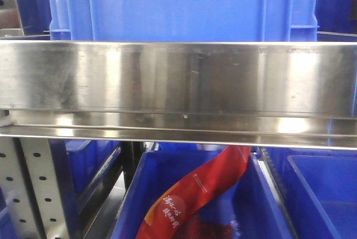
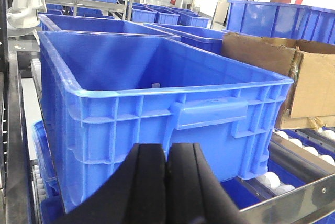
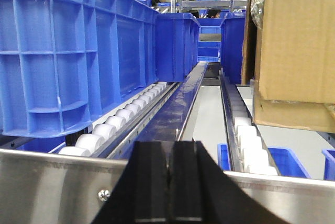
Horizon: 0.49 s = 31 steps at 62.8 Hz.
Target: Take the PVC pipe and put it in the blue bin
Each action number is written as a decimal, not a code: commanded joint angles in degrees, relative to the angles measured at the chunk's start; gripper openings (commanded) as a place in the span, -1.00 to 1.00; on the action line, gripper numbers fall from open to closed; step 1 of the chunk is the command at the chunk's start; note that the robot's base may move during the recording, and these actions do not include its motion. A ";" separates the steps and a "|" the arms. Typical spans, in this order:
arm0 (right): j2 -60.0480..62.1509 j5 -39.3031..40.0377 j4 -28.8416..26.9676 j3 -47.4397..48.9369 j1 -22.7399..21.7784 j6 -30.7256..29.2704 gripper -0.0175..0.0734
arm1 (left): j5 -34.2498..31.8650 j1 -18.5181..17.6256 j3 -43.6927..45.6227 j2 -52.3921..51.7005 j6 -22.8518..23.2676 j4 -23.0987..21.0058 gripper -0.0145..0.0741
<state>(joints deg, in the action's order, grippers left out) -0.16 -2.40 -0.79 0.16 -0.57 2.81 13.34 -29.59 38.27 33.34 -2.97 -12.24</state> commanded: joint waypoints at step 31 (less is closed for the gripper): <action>0.16 0.41 -0.12 -0.16 -0.37 -0.40 -0.97 | -11.33 2.22 -12.30 -6.66 0.01 10.61 -0.92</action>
<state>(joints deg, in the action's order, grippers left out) -0.16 -2.40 -0.79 0.16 -0.57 2.81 6.72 -28.98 29.94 29.63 -2.97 -3.55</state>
